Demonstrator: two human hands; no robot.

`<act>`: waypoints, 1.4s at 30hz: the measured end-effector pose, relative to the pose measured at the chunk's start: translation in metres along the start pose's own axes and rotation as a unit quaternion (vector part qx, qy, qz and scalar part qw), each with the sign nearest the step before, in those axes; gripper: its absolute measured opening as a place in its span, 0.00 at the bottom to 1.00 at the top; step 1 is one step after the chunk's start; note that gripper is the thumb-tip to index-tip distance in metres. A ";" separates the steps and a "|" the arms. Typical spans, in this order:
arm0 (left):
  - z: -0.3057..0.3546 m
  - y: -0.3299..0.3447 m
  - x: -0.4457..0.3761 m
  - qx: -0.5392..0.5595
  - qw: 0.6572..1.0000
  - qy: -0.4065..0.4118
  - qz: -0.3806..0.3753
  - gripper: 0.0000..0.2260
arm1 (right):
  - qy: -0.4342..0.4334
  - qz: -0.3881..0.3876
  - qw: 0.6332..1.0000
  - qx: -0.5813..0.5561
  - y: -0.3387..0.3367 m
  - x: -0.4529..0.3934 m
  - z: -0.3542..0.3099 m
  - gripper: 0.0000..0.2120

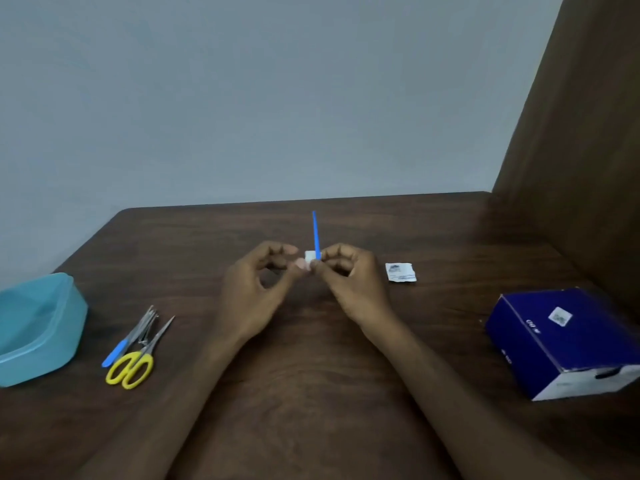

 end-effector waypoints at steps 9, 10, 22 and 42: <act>-0.005 -0.014 -0.003 0.121 0.992 -0.019 0.043 0.07 | -0.067 -0.101 0.992 0.032 0.014 0.008 -0.007 0.04; -0.005 -0.016 -0.003 0.131 0.990 -0.017 0.040 0.07 | -0.051 -0.096 0.994 0.019 0.012 0.006 -0.006 0.04; -0.020 -0.009 -0.017 0.174 0.982 -0.051 0.046 0.05 | -0.059 -0.003 0.998 0.006 -0.003 -0.002 -0.011 0.06; -0.027 -0.010 -0.019 0.277 0.955 -0.107 0.011 0.02 | -0.072 0.014 0.996 -0.046 -0.013 0.001 -0.019 0.07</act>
Point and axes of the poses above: each hand's wrist, its own x-axis away from the middle knuckle, its own y-axis out of the palm, z = x × y, the point moved 5 cm from there along -x, towards the middle knuckle, and after that the axes turned 5 degrees about -y, right-handed, at the moved point
